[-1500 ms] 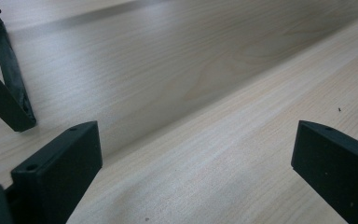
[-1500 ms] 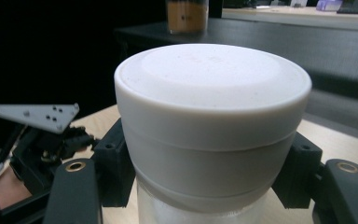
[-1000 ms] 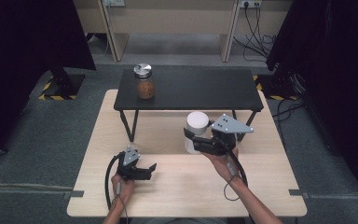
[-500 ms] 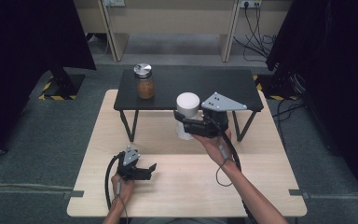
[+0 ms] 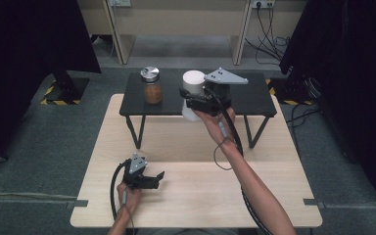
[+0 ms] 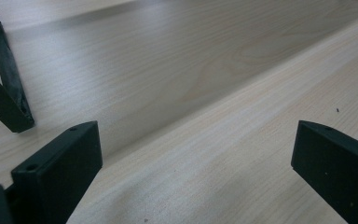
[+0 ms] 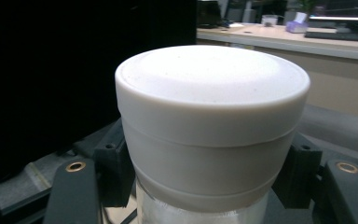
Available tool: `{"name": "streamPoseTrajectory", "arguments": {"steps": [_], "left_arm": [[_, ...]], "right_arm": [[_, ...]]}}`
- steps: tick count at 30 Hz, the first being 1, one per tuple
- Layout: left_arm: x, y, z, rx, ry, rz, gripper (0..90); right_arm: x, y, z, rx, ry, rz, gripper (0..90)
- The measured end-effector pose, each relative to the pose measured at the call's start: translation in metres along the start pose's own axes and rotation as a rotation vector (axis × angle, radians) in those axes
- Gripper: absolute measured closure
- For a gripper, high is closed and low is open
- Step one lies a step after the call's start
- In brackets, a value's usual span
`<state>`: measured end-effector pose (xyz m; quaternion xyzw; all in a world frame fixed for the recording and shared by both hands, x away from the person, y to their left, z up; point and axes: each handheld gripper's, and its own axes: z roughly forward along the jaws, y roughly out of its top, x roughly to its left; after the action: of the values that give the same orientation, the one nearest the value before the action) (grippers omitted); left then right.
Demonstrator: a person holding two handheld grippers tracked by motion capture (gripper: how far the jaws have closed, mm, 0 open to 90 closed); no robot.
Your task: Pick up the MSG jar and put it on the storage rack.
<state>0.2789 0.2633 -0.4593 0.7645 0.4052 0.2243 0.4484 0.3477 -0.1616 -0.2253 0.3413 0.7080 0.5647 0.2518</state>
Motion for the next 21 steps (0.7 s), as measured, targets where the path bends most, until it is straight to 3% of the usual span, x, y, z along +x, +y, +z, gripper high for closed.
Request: {"name": "streamPoseTrajectory", "arguments": {"steps": [11, 21], "left_arm": [[0.0, 0.0, 0.0, -0.001, -0.002, 0.001, 1.0], [-0.001, 0.001, 0.001, 0.005, 0.005, 0.003, 1.0]], "right_arm": [[0.001, 0.009, 0.031, -0.01, -0.107, 0.041, 35.3], [0.008, 0.018, 0.05, 0.004, -0.209, 0.025, 35.3]]}}
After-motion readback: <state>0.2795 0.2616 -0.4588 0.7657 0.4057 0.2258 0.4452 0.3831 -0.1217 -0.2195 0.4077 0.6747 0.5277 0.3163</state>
